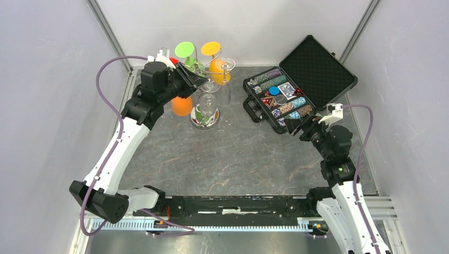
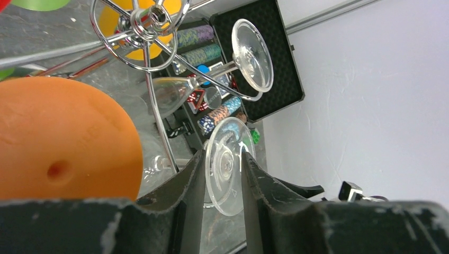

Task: Take the wine glass off the wine glass rack

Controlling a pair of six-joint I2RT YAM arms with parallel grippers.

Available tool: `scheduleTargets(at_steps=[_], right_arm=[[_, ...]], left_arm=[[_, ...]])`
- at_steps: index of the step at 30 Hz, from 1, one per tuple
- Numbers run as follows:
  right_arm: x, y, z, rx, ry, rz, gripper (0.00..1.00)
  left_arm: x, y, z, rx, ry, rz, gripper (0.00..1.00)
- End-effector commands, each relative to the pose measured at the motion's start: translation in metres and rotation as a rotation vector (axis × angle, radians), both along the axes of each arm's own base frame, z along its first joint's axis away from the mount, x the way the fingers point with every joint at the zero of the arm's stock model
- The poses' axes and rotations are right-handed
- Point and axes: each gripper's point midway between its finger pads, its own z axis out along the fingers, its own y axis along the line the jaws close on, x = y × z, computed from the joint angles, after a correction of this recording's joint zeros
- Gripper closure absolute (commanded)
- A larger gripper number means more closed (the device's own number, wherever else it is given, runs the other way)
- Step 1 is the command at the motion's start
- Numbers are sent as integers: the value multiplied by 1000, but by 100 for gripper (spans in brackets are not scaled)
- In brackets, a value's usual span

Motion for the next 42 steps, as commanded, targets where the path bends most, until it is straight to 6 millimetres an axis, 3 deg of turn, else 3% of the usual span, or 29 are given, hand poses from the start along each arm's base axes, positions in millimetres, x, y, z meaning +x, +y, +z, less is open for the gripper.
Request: scheduleTargets(at_steps=[1,8,13,30,37,42], right_arm=[[0,3,23,16,-66,11,18],[-1,2,23,19,-68,10,20],[-1,2,24,21,-68,6,20],[-2,1,25,41,-64,-7,21],[-2,0,25,41,-67,-12,21],[-2,0,24,37,-62,-10,20]], left_arm=[[-16,-8,28,-114,-36,-52,67],[-17,-2,26,-148,-23,-37,80],[-16,3,25,-151,-25,-26,98],[-37,12,52,-246,-92,-48,98],[-20,33,55,-218,-147,49,98],[-5,32,52,-245,-152,64,98]])
